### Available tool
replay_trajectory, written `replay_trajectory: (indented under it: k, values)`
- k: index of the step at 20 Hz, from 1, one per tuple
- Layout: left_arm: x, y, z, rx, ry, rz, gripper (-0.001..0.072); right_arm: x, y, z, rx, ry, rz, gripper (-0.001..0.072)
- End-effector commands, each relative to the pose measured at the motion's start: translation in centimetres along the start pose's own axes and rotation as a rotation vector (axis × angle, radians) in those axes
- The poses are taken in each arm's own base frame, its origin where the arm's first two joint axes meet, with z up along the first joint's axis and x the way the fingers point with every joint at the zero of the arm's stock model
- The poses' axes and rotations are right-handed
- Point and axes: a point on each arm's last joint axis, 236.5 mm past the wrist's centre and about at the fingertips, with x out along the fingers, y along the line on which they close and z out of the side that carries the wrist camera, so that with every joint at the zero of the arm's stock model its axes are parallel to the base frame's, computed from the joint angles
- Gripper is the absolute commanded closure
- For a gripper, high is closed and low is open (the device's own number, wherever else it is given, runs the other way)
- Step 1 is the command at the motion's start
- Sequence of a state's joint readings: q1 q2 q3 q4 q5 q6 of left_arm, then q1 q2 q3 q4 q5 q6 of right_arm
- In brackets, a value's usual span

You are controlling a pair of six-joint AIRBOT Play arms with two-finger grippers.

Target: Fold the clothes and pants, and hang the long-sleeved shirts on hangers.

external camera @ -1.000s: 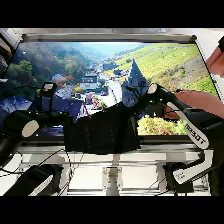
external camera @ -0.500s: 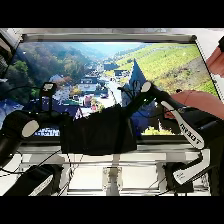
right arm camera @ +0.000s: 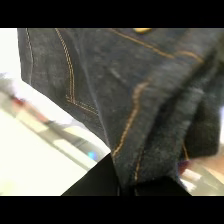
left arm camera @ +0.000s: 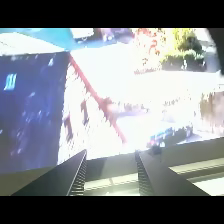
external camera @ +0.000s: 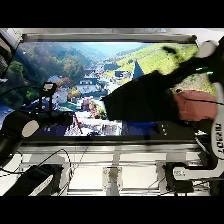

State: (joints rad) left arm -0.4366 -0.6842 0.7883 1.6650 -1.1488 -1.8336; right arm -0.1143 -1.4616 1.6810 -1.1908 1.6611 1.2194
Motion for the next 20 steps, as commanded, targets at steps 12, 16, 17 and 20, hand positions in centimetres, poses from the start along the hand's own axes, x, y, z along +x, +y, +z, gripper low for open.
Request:
replay_trajectory:
  k: [12, 16, 17, 20]
  values:
    - [0.0, 0.0, 0.0, -0.001, -0.001, 0.0, 0.0352, -9.9, -22.7, -13.4, 0.805, -0.205, -0.315, 0.0165]
    - [0.0, 0.0, 0.0, -0.001, -0.001, 0.0, 0.0352, -6.8, -19.0, -10.4, 0.734, -0.194, -0.172, 0.0175]
    - [0.0, 0.0, 0.0, -0.001, -0.001, 0.0, 0.0352, -5.7, -17.3, -9.3, 0.693, -0.187, -0.123, 0.0176]
    - [0.0, 0.0, 0.0, -0.001, -0.001, 0.0, 0.0352, -1.3, -10.5, -5.9, 0.472, -0.125, -0.011, 0.0625]
